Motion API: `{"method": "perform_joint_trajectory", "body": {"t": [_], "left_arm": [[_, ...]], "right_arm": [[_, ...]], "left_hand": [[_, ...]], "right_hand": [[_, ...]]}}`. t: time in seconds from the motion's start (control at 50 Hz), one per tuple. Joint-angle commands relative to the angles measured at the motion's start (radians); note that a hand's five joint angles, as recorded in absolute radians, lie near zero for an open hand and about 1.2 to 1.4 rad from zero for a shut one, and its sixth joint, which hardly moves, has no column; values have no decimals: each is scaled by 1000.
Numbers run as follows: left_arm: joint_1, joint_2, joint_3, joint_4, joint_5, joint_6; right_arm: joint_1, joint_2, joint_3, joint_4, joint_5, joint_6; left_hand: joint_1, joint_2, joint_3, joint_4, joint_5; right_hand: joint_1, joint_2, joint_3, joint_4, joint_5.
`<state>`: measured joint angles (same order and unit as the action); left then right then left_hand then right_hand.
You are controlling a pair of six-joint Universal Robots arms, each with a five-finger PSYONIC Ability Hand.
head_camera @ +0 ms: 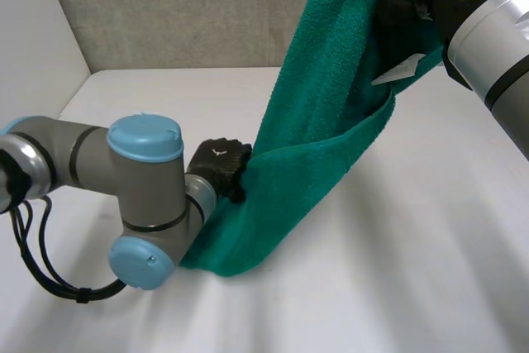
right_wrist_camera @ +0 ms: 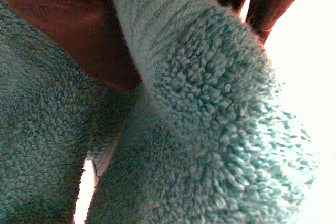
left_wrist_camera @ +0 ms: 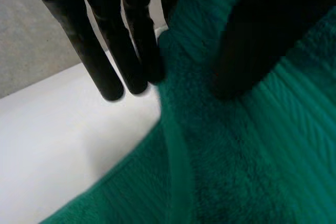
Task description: Fold the towel.
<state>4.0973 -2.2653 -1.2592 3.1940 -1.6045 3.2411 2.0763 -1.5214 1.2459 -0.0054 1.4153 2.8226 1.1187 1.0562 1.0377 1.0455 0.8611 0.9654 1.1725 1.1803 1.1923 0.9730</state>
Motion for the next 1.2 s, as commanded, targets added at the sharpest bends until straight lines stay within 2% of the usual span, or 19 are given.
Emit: {"method": "perform_joint_trajectory", "body": {"t": [0.02, 0.06, 0.14, 0.22, 0.38, 0.48, 0.62, 0.64, 0.66, 0.7, 0.74, 0.82, 0.86, 0.92, 1.02, 1.04, 1.1, 1.12, 1.2], "left_arm": [[9, 38, -9, 6, -32, -4], [30, 181, -76, 17, -67, -11], [44, 279, -140, 33, -69, -11], [55, 400, -241, 32, -60, -4], [58, 621, -437, 27, -52, 0], [57, 682, -520, 27, -11, -1], [49, 667, -565, 30, 37, -11], [49, 656, -565, 35, 37, -11], [49, 641, -563, 38, 35, -9], [57, 595, -552, 41, 34, -6], [64, 573, -542, 40, 32, -3], [107, 549, -517, 38, 18, -3], [132, 549, -516, 38, 9, -3], [136, 558, -519, 37, 1, -3], [124, 573, -525, 30, 6, -3], [120, 579, -526, 29, 8, -3], [86, 604, -528, 24, 9, -1], [75, 609, -528, 23, 8, -1], [34, 619, -529, 17, 3, 2]], "right_arm": [[-18, 24, -9, 57, 49, -8], [-39, 79, -31, 90, 66, -14], [-85, 188, -80, 128, 83, -31], [-171, 370, -164, 197, 115, -106], [-183, 538, -267, 269, 146, -160], [-180, 593, -301, 272, 139, -150], [-151, 701, -350, 272, 137, -135], [-142, 711, -356, 272, 137, -127], [-128, 730, -373, 272, 140, -109], [-125, 742, -388, 272, 146, -92], [-125, 738, -402, 272, 149, -65], [-128, 698, -395, 274, 146, -19], [-128, 681, -387, 274, 143, -12], [-130, 575, -327, 274, 136, -12], [-134, 487, -240, 271, 128, -22], [-137, 401, -139, 268, 114, -41], [-139, 357, -76, 260, 96, -58], [-145, 305, 19, 255, 53, -86], [-148, 247, 151, 249, -24, -127]], "left_hand": [[278, 340, 359, 351, 361], [278, 340, 359, 351, 361], [278, 340, 359, 351, 361], [278, 340, 359, 351, 361], [278, 340, 359, 351, 361], [278, 340, 359, 351, 361], [278, 340, 359, 351, 361], [272, 335, 353, 345, 355], [205, 268, 286, 278, 288], [-35, 27, 46, 38, 48], [-150, -88, -69, -77, -67], [-265, -202, -184, -192, -182], [-406, -343, -325, -332, -323], [-473, -411, -392, -400, -390], [-524, -461, -443, -450, -440], [-524, -461, -443, -450, -440], [-524, -461, -443, -450, -440], [-524, -461, -443, -450, -440], [-524, -461, -443, -450, -440]], "right_hand": [[431, 224, 216, 204, 249], [431, 224, 216, 204, 249], [431, 224, 216, 204, 249], [431, 224, 216, 204, 249], [431, 224, 216, 204, 249], [431, 224, 216, 204, 249], [431, 224, 216, 204, 249], [321, 114, 107, 95, 139], [-66, -273, -281, -293, -248], [-409, -616, -624, -636, -591], [-598, -805, -813, -825, -780], [-684, -891, -898, -910, -866], [-684, -891, -899, -911, -866], [-681, -888, -896, -908, -863], [-666, -873, -881, -893, -848], [-640, -847, -855, -867, -822], [-628, -835, -843, -855, -810], [-619, -826, -834, -846, -801], [-599, -806, -814, -826, -781]]}}
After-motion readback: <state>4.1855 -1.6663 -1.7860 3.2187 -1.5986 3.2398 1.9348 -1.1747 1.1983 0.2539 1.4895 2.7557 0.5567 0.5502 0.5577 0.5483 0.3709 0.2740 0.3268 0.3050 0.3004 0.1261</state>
